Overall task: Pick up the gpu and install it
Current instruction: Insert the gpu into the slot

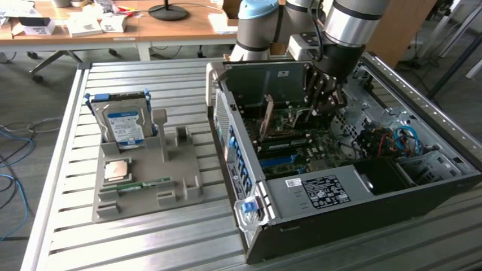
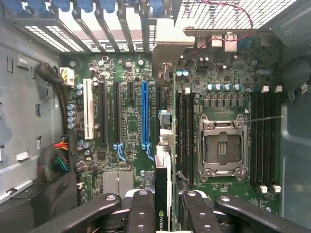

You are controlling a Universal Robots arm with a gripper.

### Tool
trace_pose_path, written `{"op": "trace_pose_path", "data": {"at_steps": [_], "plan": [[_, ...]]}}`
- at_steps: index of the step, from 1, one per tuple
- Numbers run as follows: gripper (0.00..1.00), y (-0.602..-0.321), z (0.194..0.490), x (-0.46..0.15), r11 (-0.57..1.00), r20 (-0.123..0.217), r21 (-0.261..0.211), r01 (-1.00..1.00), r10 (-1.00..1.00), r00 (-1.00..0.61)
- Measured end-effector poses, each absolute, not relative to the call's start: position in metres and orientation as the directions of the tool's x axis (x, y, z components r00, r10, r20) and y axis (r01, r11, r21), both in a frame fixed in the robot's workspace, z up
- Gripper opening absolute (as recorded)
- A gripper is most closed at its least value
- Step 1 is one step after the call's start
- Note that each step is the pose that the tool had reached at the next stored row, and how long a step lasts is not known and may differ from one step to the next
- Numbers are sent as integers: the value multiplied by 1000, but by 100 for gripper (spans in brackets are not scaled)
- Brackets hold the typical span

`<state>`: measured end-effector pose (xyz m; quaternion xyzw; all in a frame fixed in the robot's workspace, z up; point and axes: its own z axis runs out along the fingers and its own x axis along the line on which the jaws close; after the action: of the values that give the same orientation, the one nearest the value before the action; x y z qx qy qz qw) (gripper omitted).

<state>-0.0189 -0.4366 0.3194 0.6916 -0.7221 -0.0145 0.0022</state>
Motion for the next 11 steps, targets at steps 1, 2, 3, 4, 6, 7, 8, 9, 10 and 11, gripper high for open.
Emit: {"op": "trace_pose_path", "data": {"at_steps": [1, 2, 3, 4, 6, 7, 8, 9, 10, 11], "plan": [[26, -437, 319, -19, 43, -17, 24, -999, -999, -43], [26, -437, 319, -19, 43, -17, 24, -999, -999, -43], [26, -437, 319, -19, 43, -17, 24, -999, -999, -43], [26, -437, 319, -19, 43, -17, 24, -999, -999, -43], [26, -437, 319, -20, 43, -17, 24, -999, -999, -44], [26, -437, 319, -21, 43, -17, 24, -999, -999, -43], [26, -437, 319, -22, 43, -17, 24, -999, -999, -43], [26, -437, 319, -23, 43, -17, 24, -999, -999, -44], [26, -437, 319, -23, 43, -17, 24, -999, -999, -43], [26, -437, 319, -23, 43, -17, 24, -999, -999, -43]]}}
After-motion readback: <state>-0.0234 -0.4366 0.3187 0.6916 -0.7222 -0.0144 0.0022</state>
